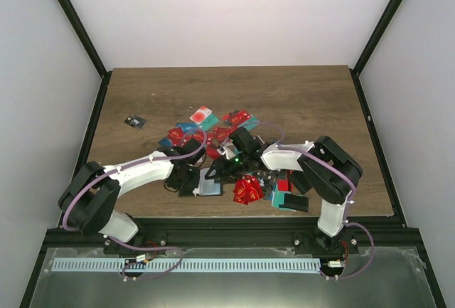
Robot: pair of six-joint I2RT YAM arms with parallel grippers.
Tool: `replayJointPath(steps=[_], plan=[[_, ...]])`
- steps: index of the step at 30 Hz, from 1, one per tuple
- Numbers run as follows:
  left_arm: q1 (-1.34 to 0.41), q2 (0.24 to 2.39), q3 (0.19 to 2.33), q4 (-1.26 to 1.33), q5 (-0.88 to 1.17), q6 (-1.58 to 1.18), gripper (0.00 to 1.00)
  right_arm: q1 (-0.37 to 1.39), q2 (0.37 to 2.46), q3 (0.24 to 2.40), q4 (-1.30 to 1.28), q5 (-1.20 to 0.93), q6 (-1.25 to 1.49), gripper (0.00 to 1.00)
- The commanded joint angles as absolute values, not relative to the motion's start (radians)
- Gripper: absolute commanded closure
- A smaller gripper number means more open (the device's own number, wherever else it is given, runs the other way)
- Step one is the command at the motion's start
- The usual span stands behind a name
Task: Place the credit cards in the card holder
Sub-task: Open the credit card at the center of the board.
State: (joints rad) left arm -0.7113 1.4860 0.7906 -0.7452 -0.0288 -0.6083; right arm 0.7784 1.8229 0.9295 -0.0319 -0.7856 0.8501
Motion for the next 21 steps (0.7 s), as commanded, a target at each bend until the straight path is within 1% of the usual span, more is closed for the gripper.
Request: replayJointPath(steps=[1, 7, 9, 12, 18, 21], plan=[[-0.706, 1.471, 0.826, -0.77, -0.026, -0.601, 0.77, 0.798, 1.835, 0.999, -0.017, -0.81, 0.835, 0.49], [-0.697, 1.432, 0.906, -0.859, -0.058, -0.604, 0.77, 0.825, 1.862, 1.054, -0.02, -0.817, 0.837, 0.5], [-0.683, 1.385, 0.931, -0.899, -0.086, -0.615, 0.79, 0.833, 1.873, 1.077, -0.02, -0.823, 0.838, 0.5], [-0.645, 1.288, 0.954, -0.955, -0.111, -0.634, 0.79, 0.845, 1.901, 1.113, -0.013, -0.837, 0.84, 0.5], [-0.565, 1.168, 0.941, -1.015, -0.123, -0.648, 0.79, 0.873, 1.988, 1.18, 0.039, -0.881, 0.874, 0.49], [-0.543, 1.121, 0.927, -1.024, -0.105, -0.648, 0.79, 0.883, 2.038, 1.226, 0.042, -0.897, 0.881, 0.46]])
